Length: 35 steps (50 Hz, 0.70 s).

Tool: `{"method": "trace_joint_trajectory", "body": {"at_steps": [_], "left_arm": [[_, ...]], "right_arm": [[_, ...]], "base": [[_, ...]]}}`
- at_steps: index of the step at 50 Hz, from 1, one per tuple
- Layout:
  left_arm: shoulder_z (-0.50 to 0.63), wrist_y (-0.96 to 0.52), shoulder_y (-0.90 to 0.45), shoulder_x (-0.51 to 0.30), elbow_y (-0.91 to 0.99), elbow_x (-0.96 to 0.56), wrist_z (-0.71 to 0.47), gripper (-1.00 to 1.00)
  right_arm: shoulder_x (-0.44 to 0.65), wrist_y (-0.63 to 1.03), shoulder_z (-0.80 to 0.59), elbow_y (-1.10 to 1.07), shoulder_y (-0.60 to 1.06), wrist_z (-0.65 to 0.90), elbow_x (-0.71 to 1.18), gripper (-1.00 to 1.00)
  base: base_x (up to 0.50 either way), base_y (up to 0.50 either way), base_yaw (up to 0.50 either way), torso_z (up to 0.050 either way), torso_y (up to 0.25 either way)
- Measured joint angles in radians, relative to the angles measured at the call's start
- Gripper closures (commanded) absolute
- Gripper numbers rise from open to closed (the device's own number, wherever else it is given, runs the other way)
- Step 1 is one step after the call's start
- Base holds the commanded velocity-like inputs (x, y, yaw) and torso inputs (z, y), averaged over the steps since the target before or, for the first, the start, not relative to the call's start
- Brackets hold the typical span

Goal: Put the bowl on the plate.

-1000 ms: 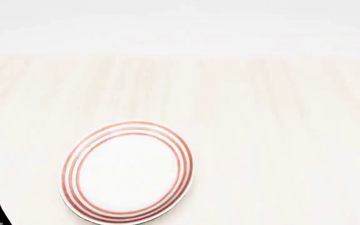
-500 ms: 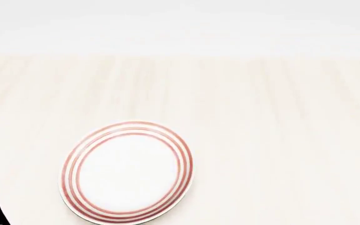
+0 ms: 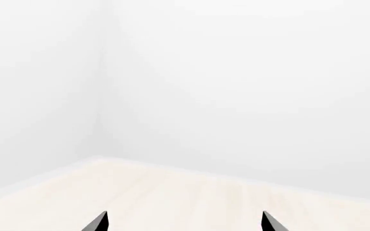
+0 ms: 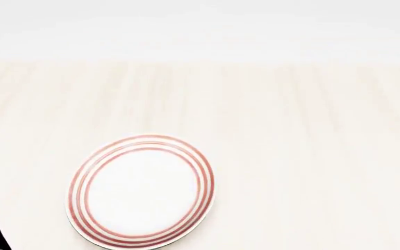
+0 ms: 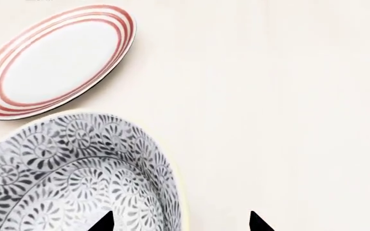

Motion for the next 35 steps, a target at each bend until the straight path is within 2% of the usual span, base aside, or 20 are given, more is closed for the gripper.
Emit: {"method": "trace_joint_trajectory", "body": {"at_steps": [1, 2, 24, 35], "left_arm": [[0.0, 0.0, 0.0, -0.001, 0.0, 0.0, -0.001, -1.0], [0.001, -0.001, -0.001, -0.001, 0.0, -0.001, -0.001, -1.0], [0.01, -0.004, -0.006, -0.012, 0.002, -0.006, -0.012, -1.0], [0.016, -0.005, -0.01, -0.017, -0.002, -0.009, -0.015, -1.0]], "right_arm": [[-0.001, -0.006, -0.001, 0.005, -0.003, -0.006, -0.003, -1.0], [-0.001, -0.012, -0.002, 0.009, -0.006, -0.012, -0.007, 1.0], [-0.012, -0.117, -0.01, 0.0, -0.042, -0.092, -0.034, 1.0], [-0.044, -0.169, -0.07, -0.019, 0.045, -0.139, -0.053, 1.0]], "base": [[0.0, 0.0, 0.0, 0.0, 0.0], [0.0, 0.0, 0.0, 0.0, 0.0], [0.0, 0.0, 0.0, 0.0, 0.0], [0.0, 0.0, 0.0, 0.0, 0.0]]}}
